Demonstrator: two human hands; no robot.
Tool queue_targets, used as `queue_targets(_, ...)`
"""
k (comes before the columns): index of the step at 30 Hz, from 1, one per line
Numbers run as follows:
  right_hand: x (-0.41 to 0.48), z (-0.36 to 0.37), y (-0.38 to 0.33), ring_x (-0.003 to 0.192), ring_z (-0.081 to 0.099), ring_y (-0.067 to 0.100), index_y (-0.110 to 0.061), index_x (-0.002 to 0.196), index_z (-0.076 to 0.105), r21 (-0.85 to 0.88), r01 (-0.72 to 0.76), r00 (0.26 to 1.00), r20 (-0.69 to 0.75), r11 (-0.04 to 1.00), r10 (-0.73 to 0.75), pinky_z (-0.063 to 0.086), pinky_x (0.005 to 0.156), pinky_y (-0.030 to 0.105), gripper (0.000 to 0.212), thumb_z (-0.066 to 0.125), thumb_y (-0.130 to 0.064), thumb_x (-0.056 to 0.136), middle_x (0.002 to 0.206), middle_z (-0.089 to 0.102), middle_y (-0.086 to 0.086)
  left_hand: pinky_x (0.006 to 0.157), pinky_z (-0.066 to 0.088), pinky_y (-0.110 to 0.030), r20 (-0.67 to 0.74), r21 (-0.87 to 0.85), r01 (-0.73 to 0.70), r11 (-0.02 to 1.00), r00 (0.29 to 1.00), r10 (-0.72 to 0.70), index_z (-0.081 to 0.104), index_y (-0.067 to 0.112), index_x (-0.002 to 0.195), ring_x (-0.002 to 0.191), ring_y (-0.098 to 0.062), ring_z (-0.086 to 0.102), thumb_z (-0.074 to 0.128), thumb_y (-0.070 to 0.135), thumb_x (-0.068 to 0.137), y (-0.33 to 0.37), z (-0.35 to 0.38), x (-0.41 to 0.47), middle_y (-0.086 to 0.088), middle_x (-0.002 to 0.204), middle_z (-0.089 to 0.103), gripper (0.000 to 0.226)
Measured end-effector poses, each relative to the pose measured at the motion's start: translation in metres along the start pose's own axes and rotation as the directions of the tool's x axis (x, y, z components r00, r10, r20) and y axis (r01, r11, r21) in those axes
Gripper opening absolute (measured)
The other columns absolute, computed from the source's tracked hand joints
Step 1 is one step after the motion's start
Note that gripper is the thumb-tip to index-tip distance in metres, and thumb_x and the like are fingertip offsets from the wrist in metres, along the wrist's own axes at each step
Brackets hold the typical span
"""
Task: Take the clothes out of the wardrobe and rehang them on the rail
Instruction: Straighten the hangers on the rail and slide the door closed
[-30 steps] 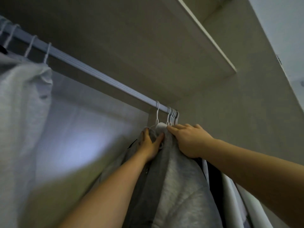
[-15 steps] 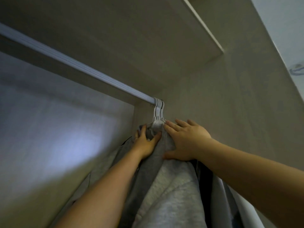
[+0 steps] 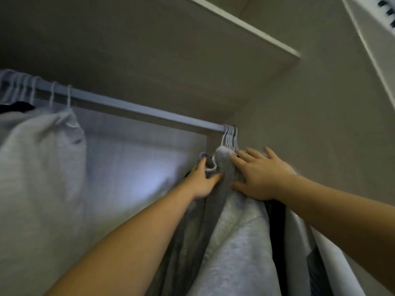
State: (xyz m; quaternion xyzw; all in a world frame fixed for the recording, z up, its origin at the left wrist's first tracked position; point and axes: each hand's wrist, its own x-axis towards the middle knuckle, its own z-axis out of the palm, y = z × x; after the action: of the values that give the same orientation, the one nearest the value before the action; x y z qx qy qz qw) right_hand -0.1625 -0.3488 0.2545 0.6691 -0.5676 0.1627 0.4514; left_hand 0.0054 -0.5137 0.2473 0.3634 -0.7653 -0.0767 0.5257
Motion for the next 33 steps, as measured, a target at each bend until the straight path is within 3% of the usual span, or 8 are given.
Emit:
queue_targets(5, -0.006, -0.018, -0.016, 0.149, 0.014, 0.016, -0.028, 0.154, 0.017, 0.206, 0.097, 0.980, -0.190, 0.974, -0.058, 0.010, 0.118, 0.052, 0.075, 0.035, -0.066, 0.092, 0.161, 0.020, -0.006, 0.115, 0.034, -0.046, -0.143, 0.364, 0.032, 0.931, 0.990, 0.021, 0.029, 0.026, 0.154, 0.143, -0.030, 0.036, 0.057, 0.062, 0.086, 0.040, -0.050, -0.066, -0.007, 0.159, 0.034, 0.082)
queue_targets(9, -0.012, -0.035, -0.031, 0.139, 0.037, 0.020, -0.029, 0.147, 0.037, 0.374, 0.198, 0.947, -0.310, 0.906, -0.079, 0.030, 0.110, 0.043, 0.057, 0.045, -0.051, 0.095, 0.148, 0.045, -0.002, 0.111, 0.037, -0.044, -0.229, 0.610, 0.071, 0.789, 0.969, 0.090, 0.042, 0.025, 0.147, 0.138, -0.030, 0.040, 0.054, 0.057, 0.093, 0.065, -0.096, -0.109, -0.004, 0.152, 0.041, 0.064)
queue_targets(15, -0.004, -0.067, -0.074, 0.121, 0.055, 0.023, -0.031, 0.133, 0.055, 0.609, 0.317, 0.920, -0.384, 0.727, -0.079, 0.046, 0.098, 0.037, 0.040, 0.047, -0.041, 0.095, 0.128, 0.063, -0.011, 0.115, 0.024, -0.041, -0.272, 0.933, 0.195, 0.303, 0.933, 0.236, 0.048, 0.023, 0.140, 0.141, -0.027, 0.030, 0.053, 0.053, 0.094, 0.110, -0.160, -0.173, -0.002, 0.149, 0.043, 0.055)
queue_targets(19, 0.010, -0.079, -0.123, 0.118, 0.057, 0.024, -0.030, 0.130, 0.057, 0.751, 0.348, 0.925, -0.374, 0.561, -0.074, 0.047, 0.098, 0.041, 0.040, 0.049, -0.038, 0.092, 0.123, 0.066, -0.008, 0.121, 0.007, -0.055, -0.438, 0.899, 0.433, 0.064, 0.890, 0.127, 0.039, 0.019, 0.147, 0.150, -0.038, 0.009, 0.050, 0.052, 0.096, 0.127, -0.200, -0.204, -0.011, 0.162, 0.023, 0.062)
queue_targets(21, 0.017, -0.084, -0.147, 0.117, 0.057, 0.024, -0.028, 0.130, 0.058, 0.816, 0.347, 0.932, -0.357, 0.462, -0.068, 0.047, 0.098, 0.040, 0.039, 0.049, -0.033, 0.093, 0.122, 0.067, -0.005, 0.119, 0.009, -0.059, -0.553, 0.833, 0.553, 0.000, 0.833, 0.024, 0.032, 0.019, 0.151, 0.149, -0.044, 0.007, 0.047, 0.053, 0.096, 0.134, -0.222, -0.216, -0.015, 0.164, 0.015, 0.067)
queue_targets(26, 0.033, -0.093, -0.201, 0.114, 0.058, 0.028, -0.024, 0.129, 0.060, 0.926, 0.300, 0.954, -0.296, 0.230, -0.052, 0.048, 0.096, 0.040, 0.036, 0.051, -0.028, 0.094, 0.114, 0.069, 0.002, 0.094, 0.045, -0.045, -0.651, 0.709, 0.694, 0.127, 0.713, -0.260, 0.042, 0.016, 0.143, 0.123, -0.038, 0.052, 0.063, 0.048, 0.086, 0.122, -0.272, -0.230, -0.017, 0.143, 0.046, 0.069)
queue_targets(29, 0.042, -0.096, -0.224, 0.115, 0.058, 0.028, -0.021, 0.131, 0.059, 0.963, 0.248, 0.969, -0.244, 0.110, -0.045, 0.047, 0.096, 0.035, 0.038, 0.050, -0.027, 0.094, 0.124, 0.065, 0.007, 0.079, 0.046, -0.038, -0.645, 0.677, 0.695, 0.242, 0.719, -0.258, 0.053, 0.014, 0.132, 0.109, -0.032, 0.059, 0.063, 0.039, 0.086, 0.114, -0.279, -0.235, -0.013, 0.128, 0.057, 0.053)
queue_targets(33, 0.049, -0.100, -0.247, 0.120, 0.056, 0.028, -0.012, 0.130, 0.060, 0.984, 0.160, 0.986, -0.163, -0.072, -0.034, 0.043, 0.098, 0.033, 0.039, 0.052, -0.028, 0.096, 0.129, 0.062, 0.009, 0.076, 0.040, -0.033, -0.646, 0.600, 0.666, 0.444, 0.730, -0.222, 0.056, 0.004, 0.124, 0.110, -0.034, 0.059, 0.060, 0.023, 0.095, 0.111, -0.272, -0.232, -0.018, 0.125, 0.059, 0.035)
